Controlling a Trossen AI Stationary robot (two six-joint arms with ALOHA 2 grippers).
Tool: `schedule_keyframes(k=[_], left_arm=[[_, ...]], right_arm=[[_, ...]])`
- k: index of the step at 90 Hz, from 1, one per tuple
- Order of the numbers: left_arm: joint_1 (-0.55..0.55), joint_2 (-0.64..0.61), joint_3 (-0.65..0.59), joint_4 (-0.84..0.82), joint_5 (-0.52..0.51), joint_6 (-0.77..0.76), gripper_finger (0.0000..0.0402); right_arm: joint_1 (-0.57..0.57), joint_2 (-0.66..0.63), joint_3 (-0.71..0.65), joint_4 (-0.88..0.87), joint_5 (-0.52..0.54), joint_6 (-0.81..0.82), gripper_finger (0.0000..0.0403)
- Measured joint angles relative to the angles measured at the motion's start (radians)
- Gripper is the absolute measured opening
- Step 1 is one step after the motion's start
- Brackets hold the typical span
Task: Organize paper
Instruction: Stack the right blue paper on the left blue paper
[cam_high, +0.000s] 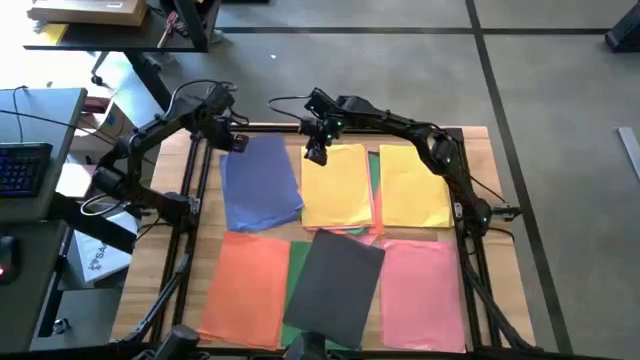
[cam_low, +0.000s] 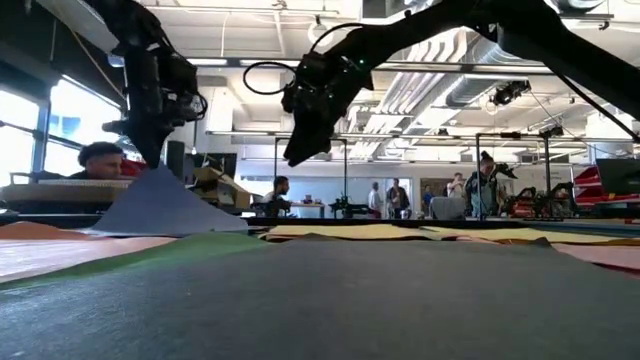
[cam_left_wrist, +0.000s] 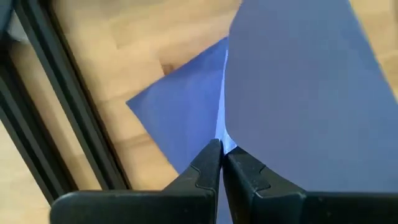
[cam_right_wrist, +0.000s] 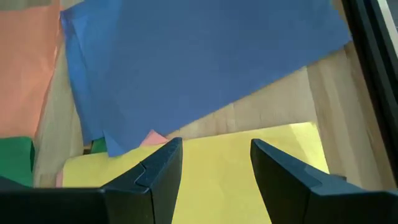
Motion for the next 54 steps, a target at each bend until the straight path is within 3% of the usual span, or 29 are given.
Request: schedule_keyframes(k=[24, 54], left_arm=[[-0.052, 0.0, 0.078, -0.104, 0.023, 0.052, 0.0], [-0.051, 0.019, 0.017, -0.088, -0.131, 0.08, 0.0]], right_arm=[[0.001, 0.0, 0.0, 0.025, 0.0, 0.016, 0.0176], [0.006, 0.0, 0.0, 0.044, 0.0, 0.035, 0.0176]])
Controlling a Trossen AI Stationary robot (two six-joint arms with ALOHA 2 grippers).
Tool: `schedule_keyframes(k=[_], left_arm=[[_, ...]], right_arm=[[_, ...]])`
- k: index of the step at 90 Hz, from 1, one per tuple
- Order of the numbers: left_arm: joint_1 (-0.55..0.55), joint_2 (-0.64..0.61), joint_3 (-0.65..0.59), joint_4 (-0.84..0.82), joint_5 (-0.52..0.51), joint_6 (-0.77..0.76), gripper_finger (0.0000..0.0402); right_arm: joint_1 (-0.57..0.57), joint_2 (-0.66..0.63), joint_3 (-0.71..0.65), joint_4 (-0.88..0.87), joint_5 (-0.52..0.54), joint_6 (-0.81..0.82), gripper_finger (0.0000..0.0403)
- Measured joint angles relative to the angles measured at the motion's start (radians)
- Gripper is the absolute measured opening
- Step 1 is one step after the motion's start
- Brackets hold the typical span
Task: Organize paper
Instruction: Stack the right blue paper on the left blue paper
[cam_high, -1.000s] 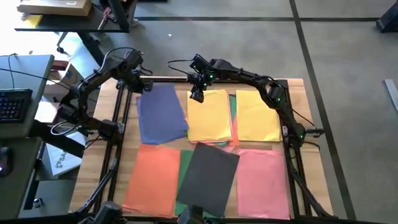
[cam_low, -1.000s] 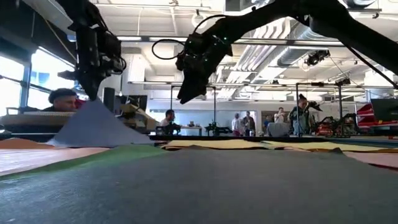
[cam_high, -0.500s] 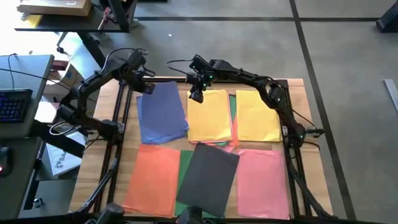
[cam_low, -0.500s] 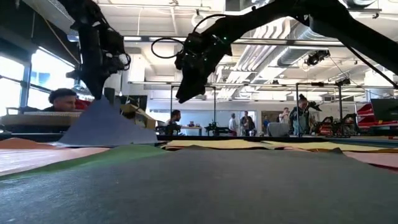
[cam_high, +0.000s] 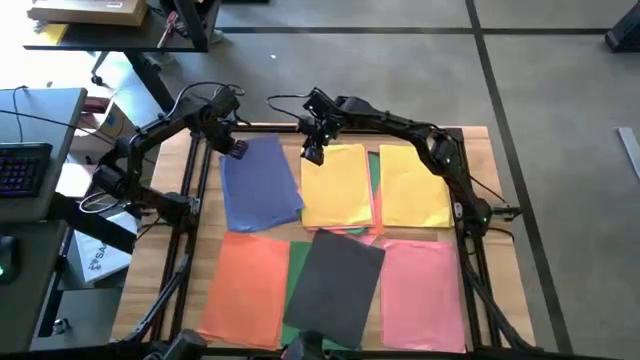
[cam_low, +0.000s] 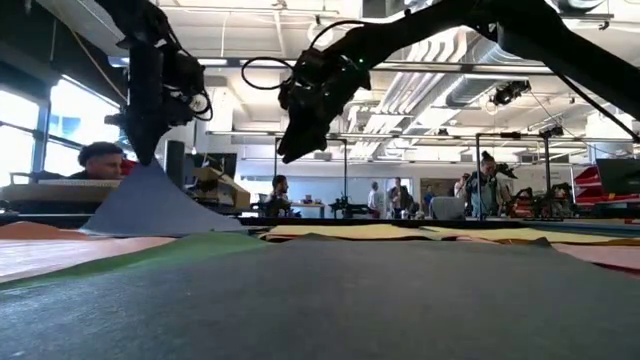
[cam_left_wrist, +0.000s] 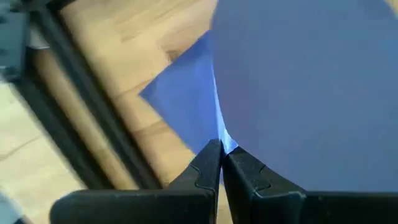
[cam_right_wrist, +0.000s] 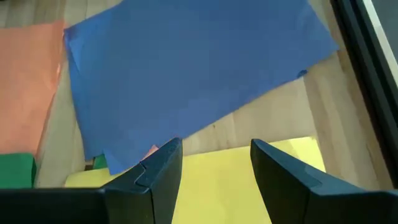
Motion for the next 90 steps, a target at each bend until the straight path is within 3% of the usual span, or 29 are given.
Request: schedule_keyframes(k=[34, 90], left_arm=[[-0.101, -0.032, 0.121, -0.136, 0.024, -0.017, 0.0], [-0.099, 0.159, 0.117, -0.062, -0.241, 0.167, 0.0]], right_arm=[[0.0, 0.0, 0.0, 0.008, 0.0, 0.0, 0.0176], [0.0, 0.0, 0.0, 0.014, 0.0, 0.018, 0.0176]])
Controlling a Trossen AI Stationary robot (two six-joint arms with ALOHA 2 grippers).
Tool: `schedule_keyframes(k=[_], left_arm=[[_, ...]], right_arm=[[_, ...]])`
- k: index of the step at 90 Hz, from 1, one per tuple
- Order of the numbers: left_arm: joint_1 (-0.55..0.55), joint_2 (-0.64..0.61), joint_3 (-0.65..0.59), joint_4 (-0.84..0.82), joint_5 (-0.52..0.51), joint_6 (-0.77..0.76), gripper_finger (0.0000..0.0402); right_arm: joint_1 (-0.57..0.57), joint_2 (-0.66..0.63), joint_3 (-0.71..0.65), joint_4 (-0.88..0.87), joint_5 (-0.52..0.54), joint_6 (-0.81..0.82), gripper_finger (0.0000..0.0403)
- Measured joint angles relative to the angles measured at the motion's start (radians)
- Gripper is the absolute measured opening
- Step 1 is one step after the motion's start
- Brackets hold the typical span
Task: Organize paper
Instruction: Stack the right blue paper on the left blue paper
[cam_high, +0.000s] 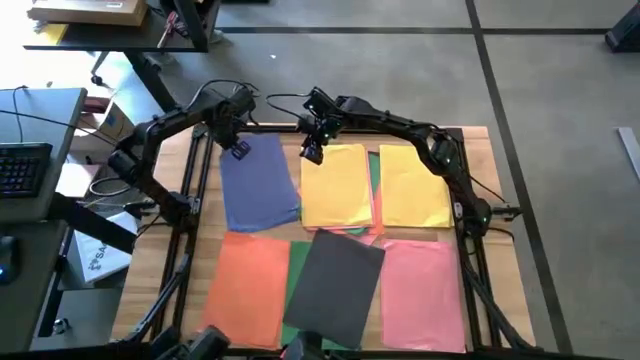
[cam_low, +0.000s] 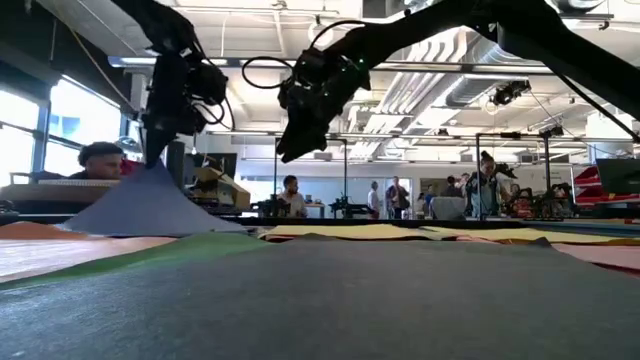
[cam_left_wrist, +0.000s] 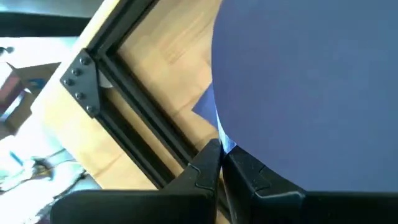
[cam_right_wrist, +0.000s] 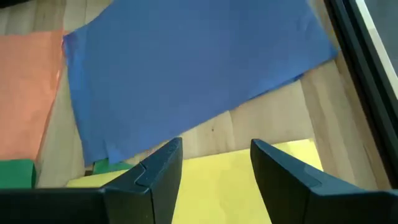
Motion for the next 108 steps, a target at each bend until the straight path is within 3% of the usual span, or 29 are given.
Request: schedule_keyframes(k=[9, 31, 45, 57, 91, 108], left_arm=[[-0.027, -0.013, 0.005, 0.0, -0.007, 0.028, 0.0], [-0.106, -0.039, 0.002, -0.004, 0.085, 0.078, 0.0], [-0.167, -0.055, 0.018, -0.018, 0.046, 0.048, 0.0], [-0.219, -0.077, 0.037, -0.013, 0.145, 0.057, 0.0], [-0.175, -0.071, 0.032, -0.03, 0.196, 0.101, 0.0], [-0.177, -0.071, -0.037, 0.0, 0.195, 0.102, 0.0]], right_arm=[[0.0, 0.0, 0.0, 0.0, 0.0, -0.006, 0.0176], [0.0, 0.0, 0.0, 0.001, 0.0, -0.008, 0.0176], [0.0, 0.0, 0.0, -0.007, 0.0, -0.009, 0.0176], [0.0, 0.0, 0.0, -0.007, 0.0, -0.011, 0.0176], [-0.001, 0.001, 0.0, -0.004, 0.0, -0.008, 0.0176], [0.0, 0.001, 0.0, -0.007, 0.0, -0.008, 0.0176]])
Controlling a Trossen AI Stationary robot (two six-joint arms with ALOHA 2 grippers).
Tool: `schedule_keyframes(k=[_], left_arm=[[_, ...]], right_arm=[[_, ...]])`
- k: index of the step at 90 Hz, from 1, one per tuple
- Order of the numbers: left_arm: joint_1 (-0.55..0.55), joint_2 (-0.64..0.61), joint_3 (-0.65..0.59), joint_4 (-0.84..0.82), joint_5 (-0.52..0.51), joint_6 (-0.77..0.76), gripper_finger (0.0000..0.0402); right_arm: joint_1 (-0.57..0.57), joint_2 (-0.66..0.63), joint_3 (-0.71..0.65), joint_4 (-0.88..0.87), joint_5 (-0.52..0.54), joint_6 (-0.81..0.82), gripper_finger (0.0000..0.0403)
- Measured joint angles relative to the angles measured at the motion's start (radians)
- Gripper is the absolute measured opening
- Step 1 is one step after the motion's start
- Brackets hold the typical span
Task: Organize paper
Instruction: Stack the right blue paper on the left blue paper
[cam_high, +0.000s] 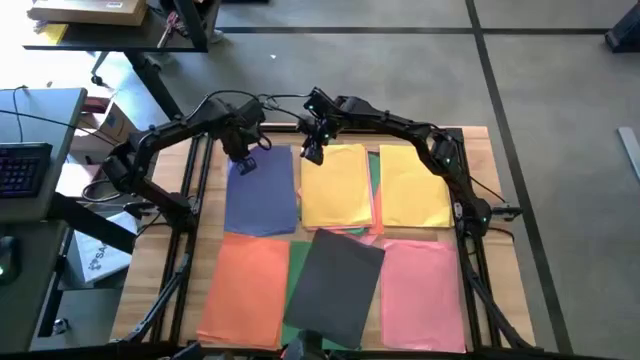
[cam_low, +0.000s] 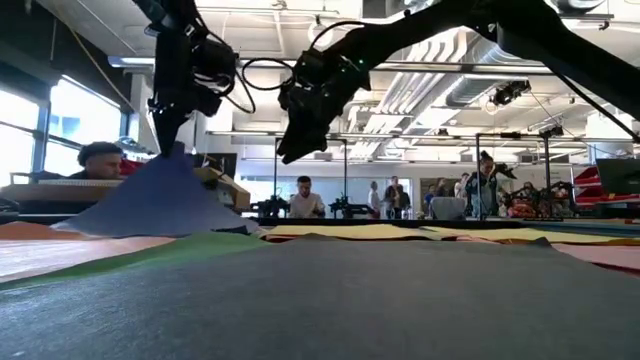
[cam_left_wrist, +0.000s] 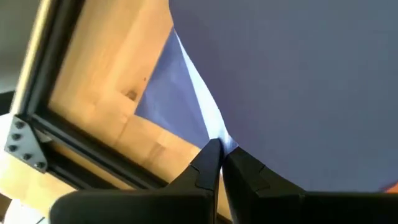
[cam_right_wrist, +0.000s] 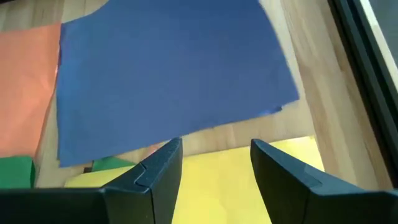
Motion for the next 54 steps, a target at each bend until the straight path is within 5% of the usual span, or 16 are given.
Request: schedule_keyframes(k=[54], left_arm=[[0.025, 0.001, -0.139, 0.146, -0.133, -0.013, 0.0008]], right_arm=[[0.0, 0.0, 0.0, 0.0, 0.0, 0.0, 0.0176]])
